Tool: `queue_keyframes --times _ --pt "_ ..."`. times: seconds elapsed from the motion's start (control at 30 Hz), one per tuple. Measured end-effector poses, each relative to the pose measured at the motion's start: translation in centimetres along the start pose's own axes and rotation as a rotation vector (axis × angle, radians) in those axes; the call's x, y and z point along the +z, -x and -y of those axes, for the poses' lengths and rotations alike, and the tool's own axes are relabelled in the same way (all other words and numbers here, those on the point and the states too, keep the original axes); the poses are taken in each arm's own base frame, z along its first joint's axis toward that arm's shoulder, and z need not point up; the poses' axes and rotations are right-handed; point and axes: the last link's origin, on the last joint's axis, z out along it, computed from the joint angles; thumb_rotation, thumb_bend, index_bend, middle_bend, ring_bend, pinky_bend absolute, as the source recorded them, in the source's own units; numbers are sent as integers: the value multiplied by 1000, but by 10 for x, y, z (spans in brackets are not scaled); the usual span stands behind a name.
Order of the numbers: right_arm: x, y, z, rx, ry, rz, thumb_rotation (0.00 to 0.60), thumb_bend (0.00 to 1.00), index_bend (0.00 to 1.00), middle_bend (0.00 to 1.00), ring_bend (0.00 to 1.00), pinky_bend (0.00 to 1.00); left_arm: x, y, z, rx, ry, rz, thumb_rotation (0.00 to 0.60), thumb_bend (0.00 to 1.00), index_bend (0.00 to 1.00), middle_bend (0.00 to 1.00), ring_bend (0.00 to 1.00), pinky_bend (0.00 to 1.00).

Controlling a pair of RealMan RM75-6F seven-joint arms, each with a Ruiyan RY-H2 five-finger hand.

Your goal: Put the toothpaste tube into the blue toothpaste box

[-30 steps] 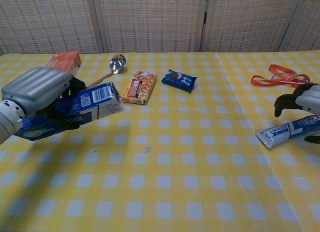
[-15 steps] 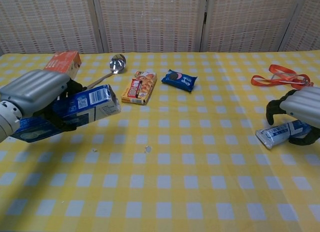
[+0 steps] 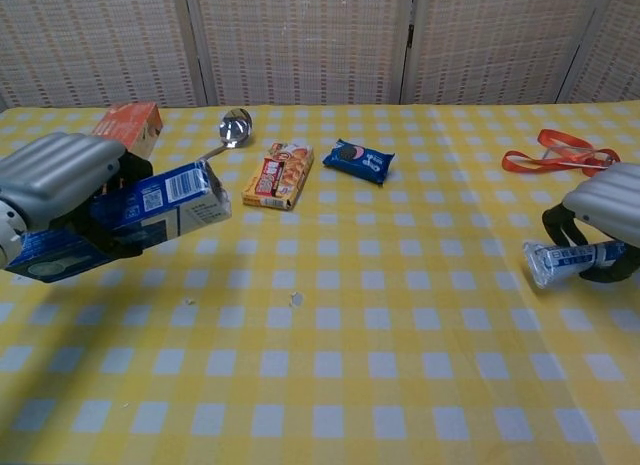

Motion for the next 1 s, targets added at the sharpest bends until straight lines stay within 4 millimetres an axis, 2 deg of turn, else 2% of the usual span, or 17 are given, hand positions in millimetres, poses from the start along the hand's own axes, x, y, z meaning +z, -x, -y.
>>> queue_keyframes --times 0.17,0.4,0.6,0.77,1.0 --pt "-7 -22 -8 88 12 -122 600 542 776 653 777 817 -6 -1 5 -28 -7 -4 600 127 641 667 538 482" --pt "-17 -50 -19 346 13 -286 600 620 783 663 819 862 -14 -5 8 -92 -8 5 600 127 642 667 554 495" --pt "-23 -80 -15 751 -32 -428 600 622 783 664 822 865 -18 -11 1 -206 -6 51 600 127 644 667 555 497" --pt "-26 -105 -5 1176 -113 -517 600 622 783 664 821 865 -19 -16 -10 -281 -2 83 600 127 656 667 568 507" --pt "-24 -137 13 1737 -253 -615 600 622 783 664 820 865 -21 -17 -44 -398 53 150 600 127 656 667 565 507"
